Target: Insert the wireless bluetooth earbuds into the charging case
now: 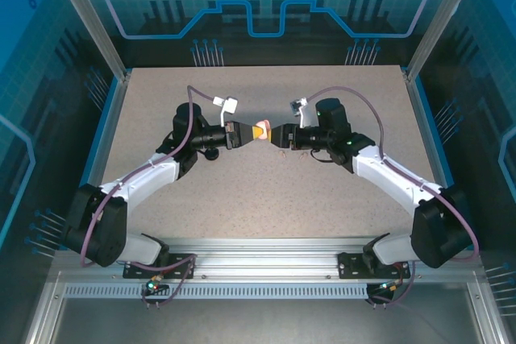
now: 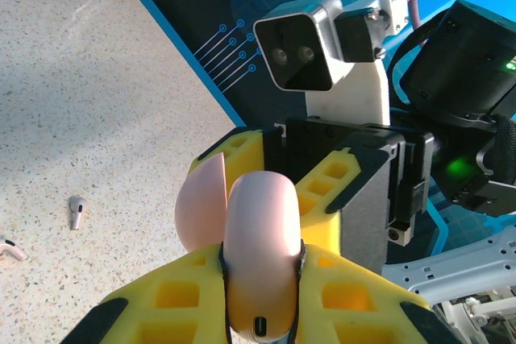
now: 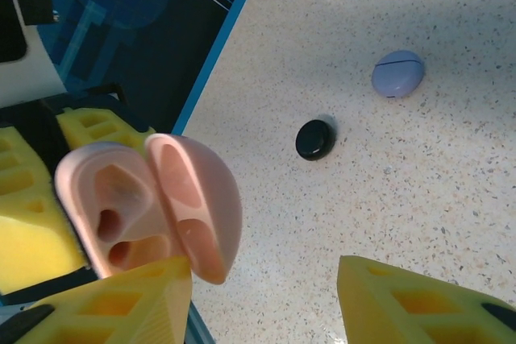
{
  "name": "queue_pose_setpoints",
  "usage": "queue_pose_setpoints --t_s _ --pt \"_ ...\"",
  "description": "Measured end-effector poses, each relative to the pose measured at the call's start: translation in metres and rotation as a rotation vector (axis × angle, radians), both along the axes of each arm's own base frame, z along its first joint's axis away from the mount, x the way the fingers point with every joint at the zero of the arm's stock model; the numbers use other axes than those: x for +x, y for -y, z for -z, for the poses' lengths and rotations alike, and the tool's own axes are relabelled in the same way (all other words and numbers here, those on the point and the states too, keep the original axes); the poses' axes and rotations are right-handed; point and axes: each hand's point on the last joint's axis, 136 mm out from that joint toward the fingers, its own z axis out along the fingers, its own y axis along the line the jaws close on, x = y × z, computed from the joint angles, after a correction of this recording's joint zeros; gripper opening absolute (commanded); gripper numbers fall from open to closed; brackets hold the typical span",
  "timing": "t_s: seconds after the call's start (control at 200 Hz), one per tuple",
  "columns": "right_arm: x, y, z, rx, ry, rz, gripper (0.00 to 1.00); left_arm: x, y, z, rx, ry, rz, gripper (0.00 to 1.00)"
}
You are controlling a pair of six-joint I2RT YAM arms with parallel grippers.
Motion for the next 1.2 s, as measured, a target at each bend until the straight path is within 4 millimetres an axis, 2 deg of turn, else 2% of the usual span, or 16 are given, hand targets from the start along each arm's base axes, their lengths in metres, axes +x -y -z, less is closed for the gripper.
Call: queue_pose_setpoints --t_s 0.17,0.44,0.71,0.775,0.85,0.95,1.086,1.196 --pt "0.003 -0.002 -0.001 0.004 -0.007 0.001 0.41 0.0 0.001 0.0 0.0 -0.001 0.001 0.0" --pt "0.009 -0.004 -0.008 0.009 0.007 0.009 0.33 -0.001 0.002 0.0 0.0 0.0 0.005 0.0" --pt "0.009 -0.009 -0.008 0.014 0.008 -0.007 0.02 0.0 0.002 0.001 0.002 -0.005 -0.004 0.0" --pt "0.009 -0.008 -0.008 0.014 0.006 -0.006 0.0 0.0 0.002 0.001 0.003 -0.007 -0.009 0.17" --pt "0.009 -0.009 -0.009 0.012 0.007 -0.007 0.0 0.001 0.001 0.002 0.004 -0.011 -0.012 0.5" --pt "0.012 -0.008 -0.011 -0.001 0.015 0.002 0.0 -0.001 0.004 0.002 0.006 -0.009 -0.005 0.73" --pt "0.015 -0.003 -0.014 -0.054 0.035 0.012 0.0 0.002 0.004 -0.001 0.027 -0.004 -0.008 0.86" --pt "0.021 0.005 -0.02 -0.117 0.071 0.026 0.0 0.007 0.004 -0.011 0.044 0.025 -0.011 0.91"
